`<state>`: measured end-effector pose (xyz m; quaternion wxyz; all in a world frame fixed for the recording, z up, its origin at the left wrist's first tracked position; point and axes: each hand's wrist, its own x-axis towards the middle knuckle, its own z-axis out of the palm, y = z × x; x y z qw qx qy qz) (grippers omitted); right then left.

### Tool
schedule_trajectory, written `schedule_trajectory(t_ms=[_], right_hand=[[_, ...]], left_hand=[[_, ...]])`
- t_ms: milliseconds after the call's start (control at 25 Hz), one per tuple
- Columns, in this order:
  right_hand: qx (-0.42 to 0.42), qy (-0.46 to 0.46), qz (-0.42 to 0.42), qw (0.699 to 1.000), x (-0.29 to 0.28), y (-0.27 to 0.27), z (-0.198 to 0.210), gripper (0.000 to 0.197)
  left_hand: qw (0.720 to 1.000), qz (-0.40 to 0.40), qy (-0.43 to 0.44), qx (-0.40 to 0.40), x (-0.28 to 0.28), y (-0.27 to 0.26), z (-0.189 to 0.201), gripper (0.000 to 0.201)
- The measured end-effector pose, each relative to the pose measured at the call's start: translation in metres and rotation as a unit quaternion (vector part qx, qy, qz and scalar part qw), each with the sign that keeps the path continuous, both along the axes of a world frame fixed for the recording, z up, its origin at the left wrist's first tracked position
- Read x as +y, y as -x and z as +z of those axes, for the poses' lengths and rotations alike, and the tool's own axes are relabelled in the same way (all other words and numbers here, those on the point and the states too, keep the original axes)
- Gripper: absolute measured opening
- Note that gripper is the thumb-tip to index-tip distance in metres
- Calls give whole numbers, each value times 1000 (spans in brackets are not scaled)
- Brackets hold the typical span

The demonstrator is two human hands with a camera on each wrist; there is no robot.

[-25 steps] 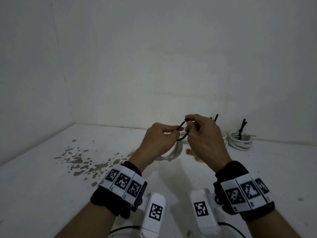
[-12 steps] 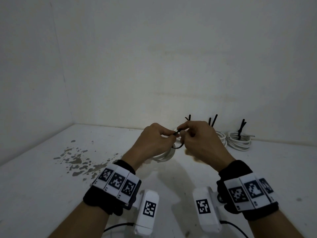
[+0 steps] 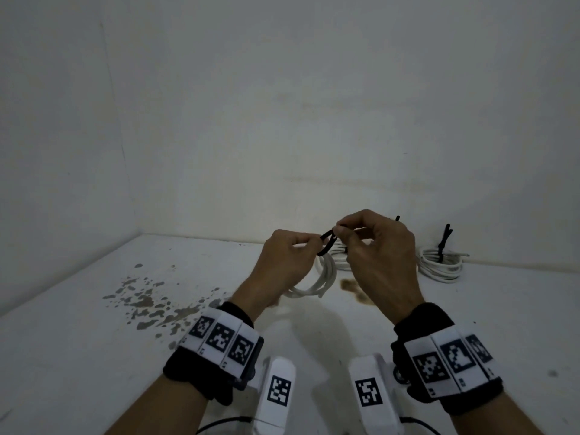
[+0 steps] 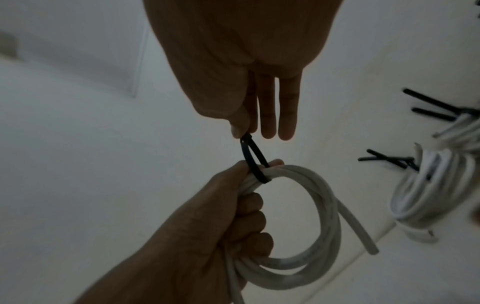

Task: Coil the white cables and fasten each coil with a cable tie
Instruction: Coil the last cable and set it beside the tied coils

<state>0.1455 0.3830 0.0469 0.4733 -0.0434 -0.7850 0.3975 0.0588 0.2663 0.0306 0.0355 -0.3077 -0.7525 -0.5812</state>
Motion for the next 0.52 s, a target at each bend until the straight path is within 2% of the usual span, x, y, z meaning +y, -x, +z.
schedule_trajectory(t_ms=[160,280,360,440,520], right_hand=[[17,-36,9,999,-7,-6,6,15],[-42,-119,78,989,-30,-10,-1,22],[-73,-171,112,976,-45,-10,-9,23],[-71,-134,128,980,-43,-9,-6,20],[-37,-34,115,992,-32,-9,5,18]], left_hand=[[997,43,-65,24,0,11,-7,27],[993,80,-92,2,-3,14,-11,30],[989,77,-127,-18,-5,17,-16,28],[987,82,-131,-39,-8,19,-15,24],[990,90,-107,-32,-10,21,-13,24]])
